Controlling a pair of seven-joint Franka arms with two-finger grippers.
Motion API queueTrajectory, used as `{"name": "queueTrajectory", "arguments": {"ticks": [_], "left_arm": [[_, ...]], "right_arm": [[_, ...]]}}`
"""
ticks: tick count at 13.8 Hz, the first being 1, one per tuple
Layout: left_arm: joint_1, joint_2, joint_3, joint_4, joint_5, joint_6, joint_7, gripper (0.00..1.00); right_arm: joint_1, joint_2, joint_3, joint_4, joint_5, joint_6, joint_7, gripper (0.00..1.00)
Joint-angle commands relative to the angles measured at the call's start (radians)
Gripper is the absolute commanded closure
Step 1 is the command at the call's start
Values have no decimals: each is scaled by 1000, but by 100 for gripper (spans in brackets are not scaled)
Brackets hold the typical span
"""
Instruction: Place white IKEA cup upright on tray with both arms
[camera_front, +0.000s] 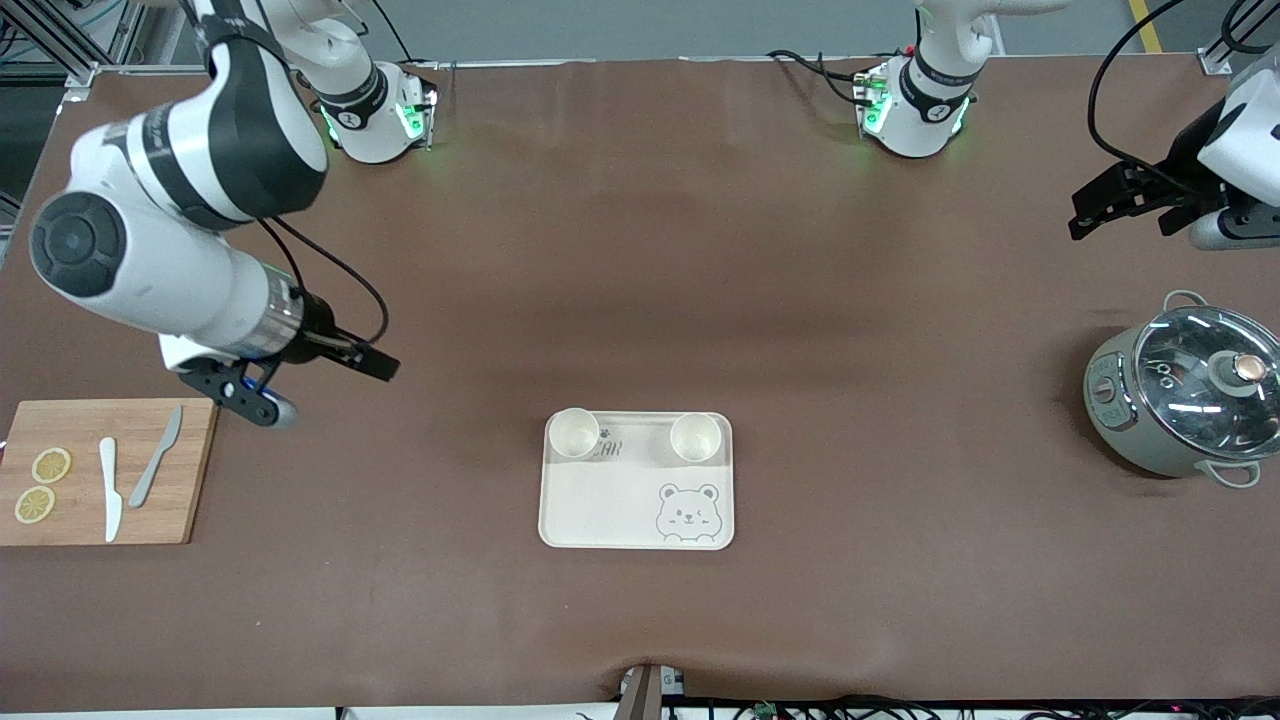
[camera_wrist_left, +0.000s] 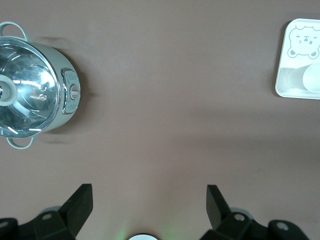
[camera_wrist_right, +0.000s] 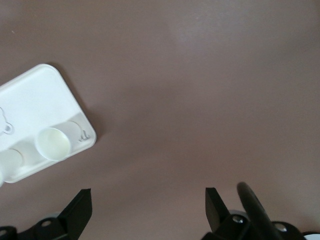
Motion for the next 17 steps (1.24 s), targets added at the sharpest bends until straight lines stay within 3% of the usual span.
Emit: {"name": "queueTrajectory", "arguments": {"ticks": [1, 8, 10, 13, 17], "left_arm": [[-7, 0, 8, 6, -10, 11, 17, 0], [-5, 12, 8, 3, -2, 29, 15, 0], [-4, 12, 8, 3, -2, 29, 15, 0], [-1, 12, 8, 3, -2, 29, 15, 0], [1, 14, 8, 4, -2, 31, 15, 0]], "right_arm": [[-62, -149, 13, -160, -90, 31, -205, 0], [-307, -270, 13, -151, -110, -46, -621, 0], [-370, -266, 13, -90, -115, -138, -730, 0], [-380, -284, 16, -22, -139, -259, -729, 0], [-365, -310, 24, -35, -164, -253, -730, 0]]}}
